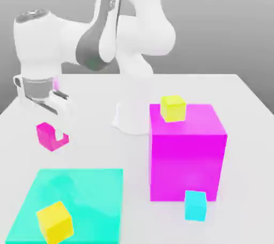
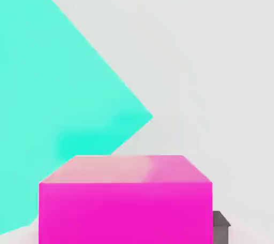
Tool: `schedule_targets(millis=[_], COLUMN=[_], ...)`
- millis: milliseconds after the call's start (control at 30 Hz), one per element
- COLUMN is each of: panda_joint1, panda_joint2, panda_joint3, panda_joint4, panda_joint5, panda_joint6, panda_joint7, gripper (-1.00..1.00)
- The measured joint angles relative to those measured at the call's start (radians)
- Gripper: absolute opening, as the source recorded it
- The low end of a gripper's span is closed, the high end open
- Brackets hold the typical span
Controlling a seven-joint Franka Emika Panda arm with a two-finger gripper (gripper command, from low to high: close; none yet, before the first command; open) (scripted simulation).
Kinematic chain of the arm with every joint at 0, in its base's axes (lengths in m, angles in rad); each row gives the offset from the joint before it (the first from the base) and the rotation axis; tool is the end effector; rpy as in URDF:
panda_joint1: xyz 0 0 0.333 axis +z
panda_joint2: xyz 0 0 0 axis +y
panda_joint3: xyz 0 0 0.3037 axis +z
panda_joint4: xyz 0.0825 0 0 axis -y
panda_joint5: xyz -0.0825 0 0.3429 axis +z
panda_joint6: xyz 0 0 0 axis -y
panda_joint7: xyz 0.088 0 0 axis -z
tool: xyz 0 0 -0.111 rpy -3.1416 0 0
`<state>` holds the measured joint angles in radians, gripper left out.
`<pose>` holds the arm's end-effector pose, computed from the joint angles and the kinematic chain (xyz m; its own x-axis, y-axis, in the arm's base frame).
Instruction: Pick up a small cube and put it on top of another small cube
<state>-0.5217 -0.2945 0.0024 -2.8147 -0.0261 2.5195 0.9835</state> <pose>0.2999 -0.1713 0.3057 0.0890 -0.9959 0.0127 -0.9960 -0.0889 0.0095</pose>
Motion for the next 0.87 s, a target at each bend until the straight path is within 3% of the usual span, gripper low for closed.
schedule_targets(millis=[600, 733, 767, 867], panda_joint1=[0.384, 0.412, 0.414, 0.414], panda_joint2=[-0.527, -0.511, -0.501, -0.501], panda_joint3=[0.329, 0.377, 0.387, 0.387], panda_joint4=[0.098, 0.012, -0.012, -0.012], panda_joint5=[0.286, 0.333, 0.343, 0.343], panda_joint6=[-0.606, -0.502, -0.469, -0.469], panda_joint7=[0.347, 0.356, 0.355, 0.355], gripper=[-1.0, -1.0, 1.0, 1.0])
